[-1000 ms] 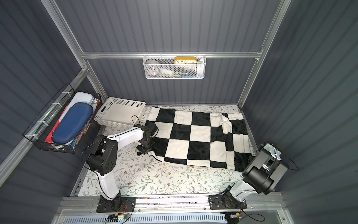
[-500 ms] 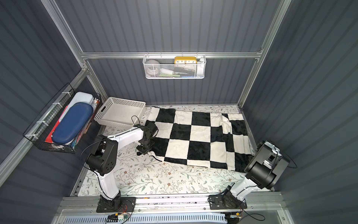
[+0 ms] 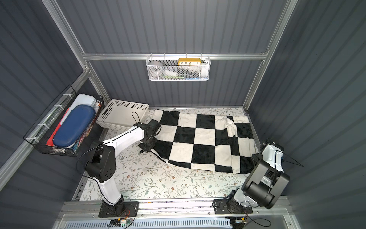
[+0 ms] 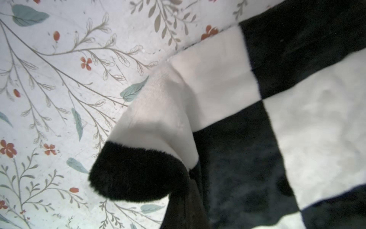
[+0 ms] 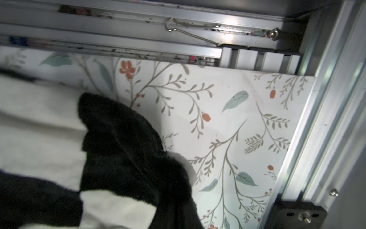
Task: Roll up the pillowcase
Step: Fold the pillowcase at the center of the board.
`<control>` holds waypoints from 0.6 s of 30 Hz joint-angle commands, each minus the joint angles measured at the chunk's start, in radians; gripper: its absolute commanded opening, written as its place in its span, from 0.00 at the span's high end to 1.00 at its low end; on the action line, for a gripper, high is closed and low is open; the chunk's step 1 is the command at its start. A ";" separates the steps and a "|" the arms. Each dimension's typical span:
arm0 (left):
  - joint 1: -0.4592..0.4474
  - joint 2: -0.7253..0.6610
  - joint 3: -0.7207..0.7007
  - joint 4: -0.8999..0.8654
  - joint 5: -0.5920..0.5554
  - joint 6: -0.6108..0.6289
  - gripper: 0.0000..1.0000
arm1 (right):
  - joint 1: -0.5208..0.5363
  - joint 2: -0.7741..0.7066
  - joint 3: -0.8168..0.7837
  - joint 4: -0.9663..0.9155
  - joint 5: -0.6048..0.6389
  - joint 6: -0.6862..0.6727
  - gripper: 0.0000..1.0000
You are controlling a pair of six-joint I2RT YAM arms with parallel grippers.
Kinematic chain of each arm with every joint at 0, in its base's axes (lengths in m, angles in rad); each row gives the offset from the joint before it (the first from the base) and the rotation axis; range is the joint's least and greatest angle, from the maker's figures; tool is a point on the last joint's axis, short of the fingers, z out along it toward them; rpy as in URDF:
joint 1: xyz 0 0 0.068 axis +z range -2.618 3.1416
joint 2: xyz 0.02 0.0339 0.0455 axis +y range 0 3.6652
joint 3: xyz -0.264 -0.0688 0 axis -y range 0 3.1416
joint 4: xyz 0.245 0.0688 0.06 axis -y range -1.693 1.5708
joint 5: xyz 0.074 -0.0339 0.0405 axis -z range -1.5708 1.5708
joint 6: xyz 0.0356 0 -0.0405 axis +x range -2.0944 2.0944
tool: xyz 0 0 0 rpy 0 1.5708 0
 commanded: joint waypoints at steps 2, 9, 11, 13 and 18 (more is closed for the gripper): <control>-0.006 -0.067 0.028 -0.090 -0.071 0.027 1.00 | 0.019 -0.033 0.057 -0.077 -0.050 0.004 1.00; -0.006 -0.136 0.032 -0.087 -0.094 0.061 1.00 | 0.046 -0.092 0.122 -0.110 -0.070 0.006 1.00; -0.006 -0.153 0.028 -0.088 -0.096 0.067 1.00 | 0.060 -0.116 0.145 -0.121 -0.067 -0.004 1.00; -0.006 -0.167 0.033 -0.096 -0.111 0.073 1.00 | 0.086 -0.137 0.176 -0.131 -0.046 -0.022 1.00; 0.001 -0.192 0.064 -0.049 -0.157 0.128 1.00 | 0.101 -0.111 0.267 -0.100 -0.099 -0.035 1.00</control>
